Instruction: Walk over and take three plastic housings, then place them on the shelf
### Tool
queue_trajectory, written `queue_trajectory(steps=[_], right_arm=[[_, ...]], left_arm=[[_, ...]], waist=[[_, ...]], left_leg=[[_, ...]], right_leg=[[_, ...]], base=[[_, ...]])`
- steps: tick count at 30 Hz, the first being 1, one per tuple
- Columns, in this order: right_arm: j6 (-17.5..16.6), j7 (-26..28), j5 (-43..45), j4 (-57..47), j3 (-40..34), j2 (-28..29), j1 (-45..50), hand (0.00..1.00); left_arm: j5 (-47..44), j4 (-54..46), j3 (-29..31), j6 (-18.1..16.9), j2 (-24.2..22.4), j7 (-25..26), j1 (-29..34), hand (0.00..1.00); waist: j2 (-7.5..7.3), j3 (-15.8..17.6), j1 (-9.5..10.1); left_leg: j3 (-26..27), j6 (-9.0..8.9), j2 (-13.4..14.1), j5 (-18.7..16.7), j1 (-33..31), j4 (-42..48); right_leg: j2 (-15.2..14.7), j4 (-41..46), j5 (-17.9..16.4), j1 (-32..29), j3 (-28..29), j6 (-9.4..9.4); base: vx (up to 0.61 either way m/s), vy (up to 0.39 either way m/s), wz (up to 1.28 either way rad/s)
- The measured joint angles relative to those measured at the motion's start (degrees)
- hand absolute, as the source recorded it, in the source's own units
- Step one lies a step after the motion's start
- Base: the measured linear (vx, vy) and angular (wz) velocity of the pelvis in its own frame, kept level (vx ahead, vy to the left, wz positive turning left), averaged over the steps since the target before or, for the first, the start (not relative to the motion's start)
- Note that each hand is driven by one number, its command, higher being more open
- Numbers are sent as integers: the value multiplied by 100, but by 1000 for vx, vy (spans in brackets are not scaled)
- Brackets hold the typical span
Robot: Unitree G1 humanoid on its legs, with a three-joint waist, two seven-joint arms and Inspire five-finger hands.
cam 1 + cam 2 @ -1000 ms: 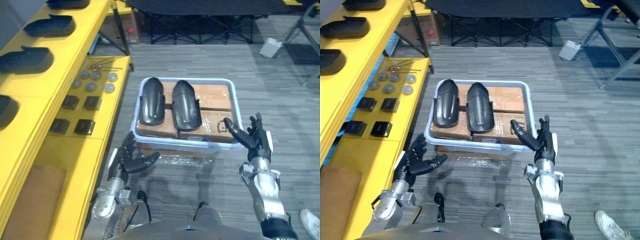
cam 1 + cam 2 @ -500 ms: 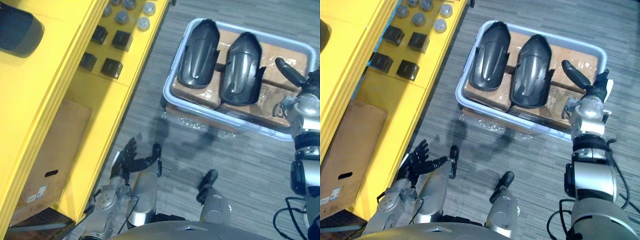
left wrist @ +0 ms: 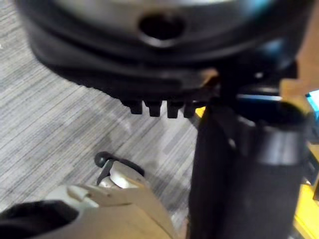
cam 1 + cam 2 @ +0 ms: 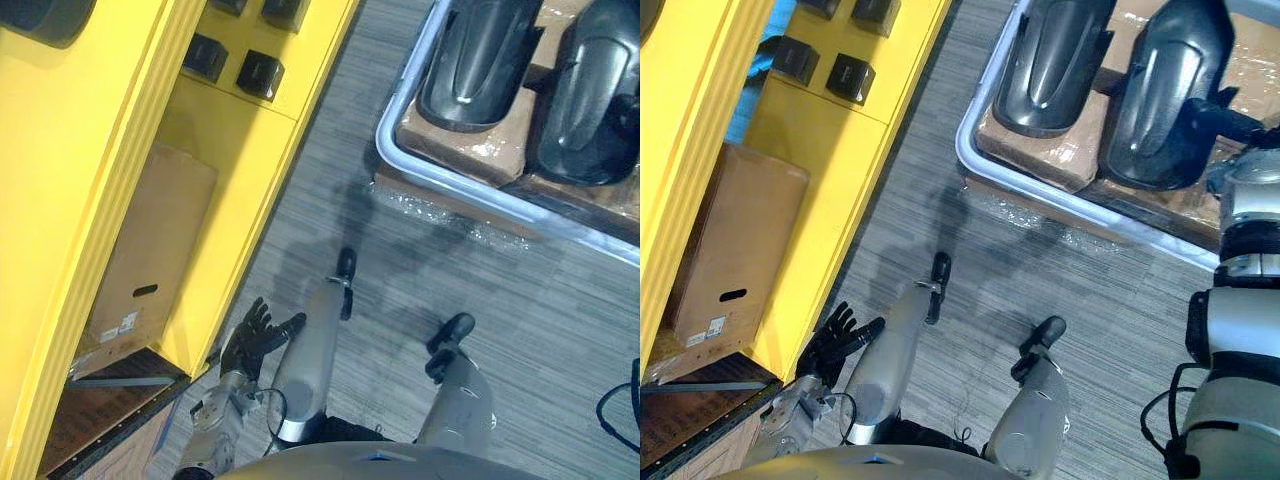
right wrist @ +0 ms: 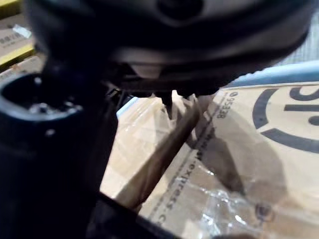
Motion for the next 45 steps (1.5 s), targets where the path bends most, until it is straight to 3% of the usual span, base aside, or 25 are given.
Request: queue_trajectory(steps=[7,13,17,23,28,33,35,37,43,45], right_arm=[[96,236,-1057,95,275,-511,-57,0],[147,441,-1349,96,291,-615,-82,0],[-119,909,-1340,95,325,-448,-48,0],[-546,923,-1348,62,357,-145,286,0],[-1071,544,-1348,-351,122,424,971,0],[-1283,118,-1804,-861,-277,1220,1641,0],[-1283,13,-2056,-1401,-431,1465,1975,0],[-1274,-89,-2140,-1888,-644,1632,2277,0],[-1219,-656,-2580,-2925,-1202,2042,2786,0],[-1205,-717,-2836,-3041,-1238,2122,2933,0]], left_arm=[[-229,-1,-1,-11,-137,-2,-158,100],[-228,-110,77,-11,-158,28,-157,100],[-228,-226,202,-12,-185,44,-152,100],[-243,-440,442,-78,-181,33,-109,100],[-252,-829,790,-92,-159,-32,199,100],[-456,-1181,1076,-91,-112,-88,465,100],[-449,-1772,1173,-94,-99,-69,680,100],[-445,-2320,1257,-94,-96,-67,774,100],[-369,-3711,1365,1,-95,-164,785,100],[-444,-3854,1367,341,-88,-172,754,100]], waist=[[5,-3,145],[4,-3,161],[3,-2,101],[-33,22,62],[-263,131,-109],[-716,203,-207],[-953,210,-268],[-1076,207,-291],[-1226,108,-524],[-1275,17,-565]], left_leg=[[-106,-33,-32,-102,-374,216],[-114,-38,-4,-104,-411,254],[-135,8,20,-73,-393,295],[-223,-12,12,-87,-4,218],[-270,-92,16,-17,508,-143],[-249,-177,91,73,1070,-490],[-199,-199,85,153,1409,-769],[-181,-238,87,216,1680,-963],[-143,-299,16,395,2168,-1444],[-101,-299,4,398,2298,-1518]], right_leg=[[-74,318,-136,-324,-38,-49],[-64,363,-168,-335,-43,-63],[-40,412,-188,-302,-60,-48],[-18,412,-298,127,-180,-78],[49,201,-347,617,-306,-63],[166,-40,-346,1120,-350,-68],[186,-209,-345,1388,-367,-68],[210,-317,-345,1607,-388,-69],[238,-567,-329,2004,-489,-63],[243,-671,-295,2127,-482,-48]], base=[[-34,0,4],[-2,-3,0],[41,-31,0],[24,-43,11],[0,-70,7],[36,-90,3],[36,-74,2],[21,-76,1],[-17,-51,3],[12,-18,-6]])
